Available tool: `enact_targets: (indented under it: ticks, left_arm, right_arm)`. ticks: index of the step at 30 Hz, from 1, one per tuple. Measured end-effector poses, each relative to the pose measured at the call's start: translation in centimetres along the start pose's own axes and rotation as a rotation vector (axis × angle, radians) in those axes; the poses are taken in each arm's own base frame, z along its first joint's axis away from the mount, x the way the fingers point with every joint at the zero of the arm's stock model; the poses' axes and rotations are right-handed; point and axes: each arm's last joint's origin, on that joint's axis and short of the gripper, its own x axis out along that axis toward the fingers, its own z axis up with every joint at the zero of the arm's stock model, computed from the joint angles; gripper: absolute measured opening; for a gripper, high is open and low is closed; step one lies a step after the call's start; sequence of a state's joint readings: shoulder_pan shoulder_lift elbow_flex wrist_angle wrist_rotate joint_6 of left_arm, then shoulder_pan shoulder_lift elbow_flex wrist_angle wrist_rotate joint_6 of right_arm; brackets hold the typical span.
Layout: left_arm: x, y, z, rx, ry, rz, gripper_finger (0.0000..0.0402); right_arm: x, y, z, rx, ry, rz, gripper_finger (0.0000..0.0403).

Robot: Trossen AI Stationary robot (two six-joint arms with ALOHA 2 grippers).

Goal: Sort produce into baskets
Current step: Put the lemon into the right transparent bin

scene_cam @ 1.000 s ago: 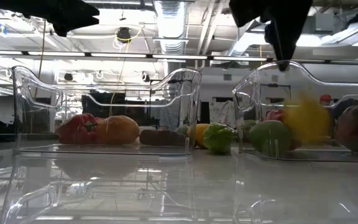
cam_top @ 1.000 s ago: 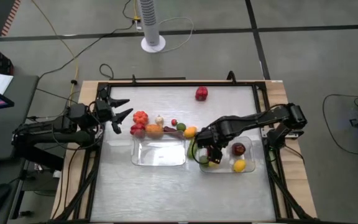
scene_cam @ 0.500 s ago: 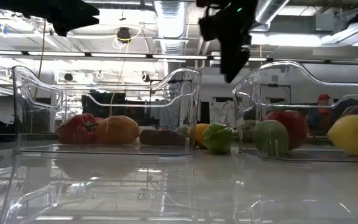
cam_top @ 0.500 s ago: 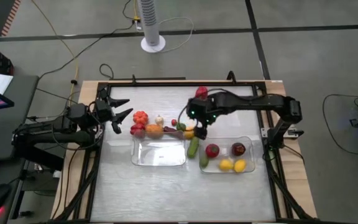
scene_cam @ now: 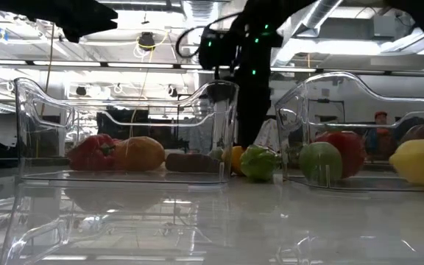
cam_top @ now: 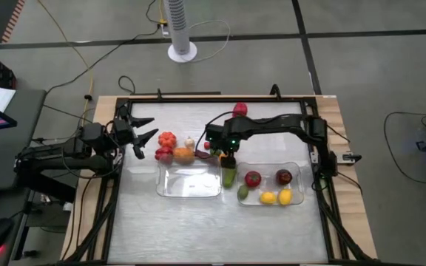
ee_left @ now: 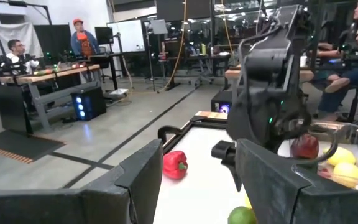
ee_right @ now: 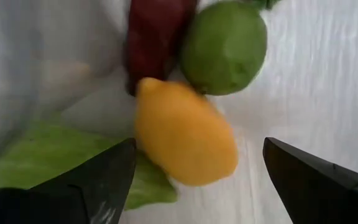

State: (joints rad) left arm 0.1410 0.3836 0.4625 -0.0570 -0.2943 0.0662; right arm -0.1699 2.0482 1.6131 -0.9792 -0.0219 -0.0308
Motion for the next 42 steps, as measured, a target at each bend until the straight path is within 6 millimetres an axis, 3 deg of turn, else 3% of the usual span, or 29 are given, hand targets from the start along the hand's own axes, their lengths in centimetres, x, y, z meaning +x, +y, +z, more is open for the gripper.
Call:
enact_targets:
  ticks: [6,15,24,27,31,36,42]
  left_arm:
    - [0.0,0.0,-0.1,0.002,0.007,-0.001,0.0192]
    - [0.0,0.0,0.0,0.003,-0.004,0.000,0.0192]
    - [0.0,0.0,0.0,0.007,-0.003,0.000,0.0192]
    - [0.0,0.0,0.0,0.007,-0.003,0.000,0.0192]
    - [0.0,0.0,0.0,0.007,-0.002,0.000,0.0192]
    - [0.0,0.0,0.0,0.009,0.004,-0.001,0.0192]
    - [0.0,0.0,-0.1,0.010,0.010,-0.001,0.0192]
  right_arm:
    - [0.4,-0.5,0.1,-0.022,0.000,0.000,0.0355]
    - [2.9,-0.8,-0.2,-0.039,0.100,0.012,0.0259]
    - [0.9,-1.0,-0.3,-0.006,0.060,0.001,0.0134]
    - [-0.2,-1.2,-0.6,0.009,0.049,-0.003,0.0109]
    - [-2.8,-1.5,-1.3,0.040,0.020,-0.011,0.0116]
    - [-5.2,-2.3,-2.4,0.117,0.025,-0.062,0.0175]
    - [-4.9,-2.8,-4.6,0.209,0.066,-0.065,0.0263]
